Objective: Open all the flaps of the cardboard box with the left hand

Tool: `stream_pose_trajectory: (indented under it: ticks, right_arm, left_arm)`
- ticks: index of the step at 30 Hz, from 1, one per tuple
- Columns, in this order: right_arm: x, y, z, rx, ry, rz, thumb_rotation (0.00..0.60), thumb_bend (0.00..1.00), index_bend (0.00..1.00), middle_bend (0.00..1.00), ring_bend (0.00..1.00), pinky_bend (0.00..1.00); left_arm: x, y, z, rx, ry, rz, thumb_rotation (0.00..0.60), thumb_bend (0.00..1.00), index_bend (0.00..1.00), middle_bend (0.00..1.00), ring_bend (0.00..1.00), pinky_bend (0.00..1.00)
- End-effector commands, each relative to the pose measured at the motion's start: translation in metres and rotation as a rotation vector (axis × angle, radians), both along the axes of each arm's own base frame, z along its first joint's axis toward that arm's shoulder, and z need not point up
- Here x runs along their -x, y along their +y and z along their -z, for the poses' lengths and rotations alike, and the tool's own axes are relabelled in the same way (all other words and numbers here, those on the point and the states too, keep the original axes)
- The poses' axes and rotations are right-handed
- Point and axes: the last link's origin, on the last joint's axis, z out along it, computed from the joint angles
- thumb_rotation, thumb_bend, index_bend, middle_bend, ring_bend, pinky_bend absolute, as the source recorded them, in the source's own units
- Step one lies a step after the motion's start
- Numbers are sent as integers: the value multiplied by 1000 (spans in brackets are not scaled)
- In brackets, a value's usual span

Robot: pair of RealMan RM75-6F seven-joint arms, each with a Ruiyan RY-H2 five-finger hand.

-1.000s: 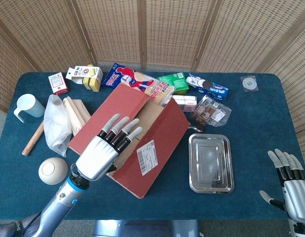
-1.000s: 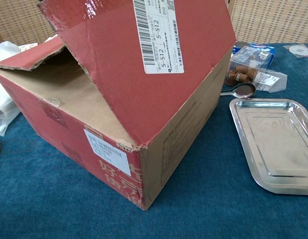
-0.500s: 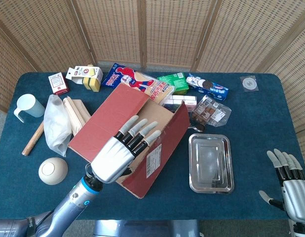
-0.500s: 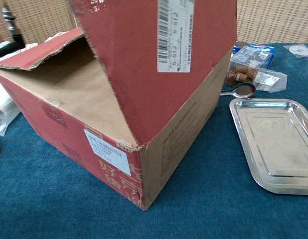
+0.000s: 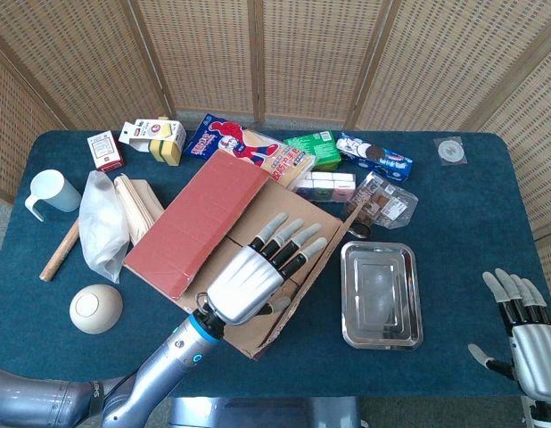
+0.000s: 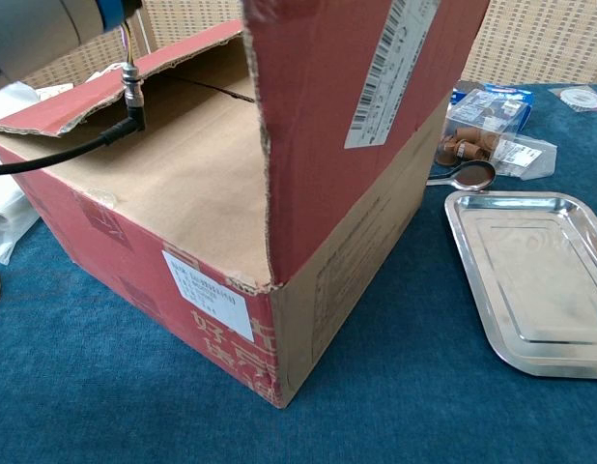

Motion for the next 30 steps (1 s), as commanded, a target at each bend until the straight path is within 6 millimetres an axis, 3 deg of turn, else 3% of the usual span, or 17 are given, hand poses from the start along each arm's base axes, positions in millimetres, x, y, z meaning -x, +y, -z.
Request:
stream_pose_trajectory:
  ticks: [1,13,23,30]
  right_arm:
    - [0,0,0,-1,1,-1,600,0,0,0,0,0]
    - [-1,1,1,-2,0,-5,600,0,0,0,0,0]
    - [-1,0,0,-3,-5,-5,600,0,0,0,0,0]
    - [-2,0,0,-7,-3,-8,600,0,0,0,0,0]
  left_arm:
    - [3,3,0,-10,16,-9,600,0,0,0,0,0]
    - [20,13,7,18,90,-66,600,0,0,0,0,0]
    - [-27,13,17,30,-10,11,600,0,0,0,0,0]
    - [-44,11,16,20,-46,37,600,0,0,0,0,0]
